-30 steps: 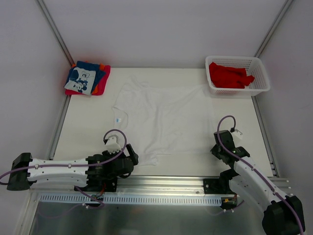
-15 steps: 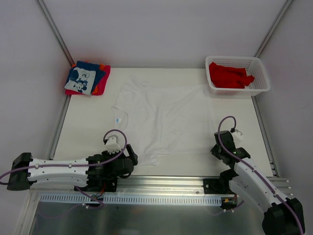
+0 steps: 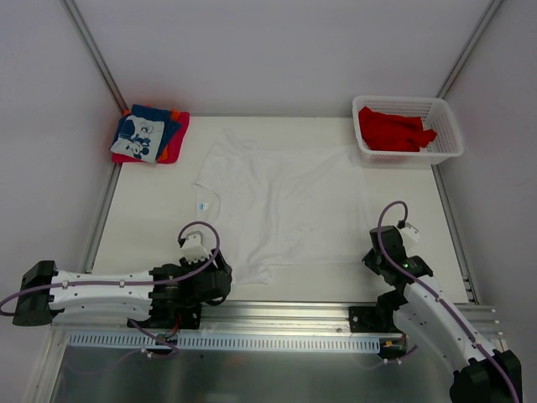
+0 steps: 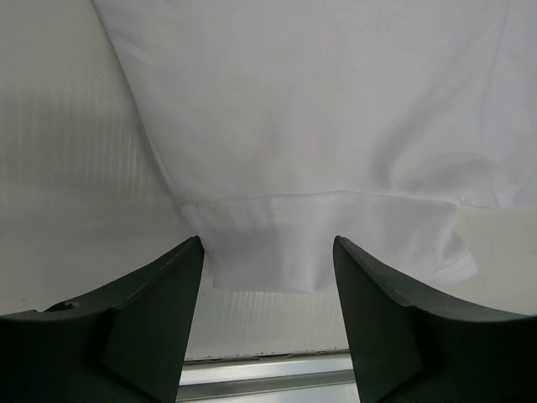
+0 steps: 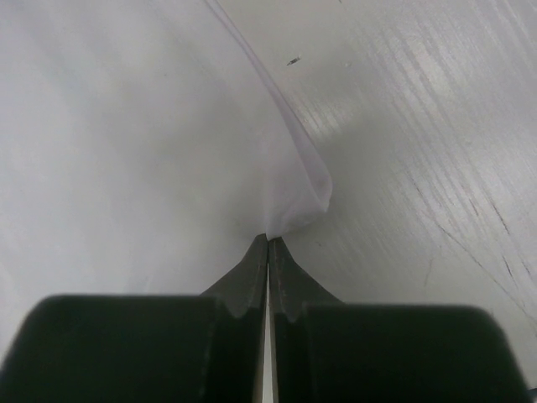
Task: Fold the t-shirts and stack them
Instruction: Flatten the tshirt out, then fold the tshirt
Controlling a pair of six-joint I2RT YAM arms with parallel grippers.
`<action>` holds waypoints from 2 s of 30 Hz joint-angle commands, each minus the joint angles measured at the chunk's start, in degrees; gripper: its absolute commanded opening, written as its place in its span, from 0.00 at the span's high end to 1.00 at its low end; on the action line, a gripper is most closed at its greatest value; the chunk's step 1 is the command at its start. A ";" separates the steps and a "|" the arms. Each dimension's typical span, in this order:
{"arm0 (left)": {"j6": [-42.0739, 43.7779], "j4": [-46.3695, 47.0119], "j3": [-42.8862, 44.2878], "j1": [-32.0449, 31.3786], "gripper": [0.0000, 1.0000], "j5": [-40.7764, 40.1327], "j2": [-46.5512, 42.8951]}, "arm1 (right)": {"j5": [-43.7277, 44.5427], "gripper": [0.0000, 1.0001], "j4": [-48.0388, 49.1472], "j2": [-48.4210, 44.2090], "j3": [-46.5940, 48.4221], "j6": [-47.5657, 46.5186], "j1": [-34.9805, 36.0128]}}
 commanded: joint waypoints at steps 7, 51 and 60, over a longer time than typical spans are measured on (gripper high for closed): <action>-3.60 -0.78 0.54 -0.63 0.35 3.55 2.10 | 0.32 0.99 -1.12 -0.65 0.76 -0.56 -0.37; -14.85 2.48 -1.66 -6.26 0.42 3.48 12.91 | 0.32 0.99 -2.27 -2.94 1.11 -0.92 -0.37; -18.36 -2.00 1.24 -6.17 0.41 0.13 18.45 | 0.05 0.99 -1.92 -3.02 1.11 -1.27 -0.37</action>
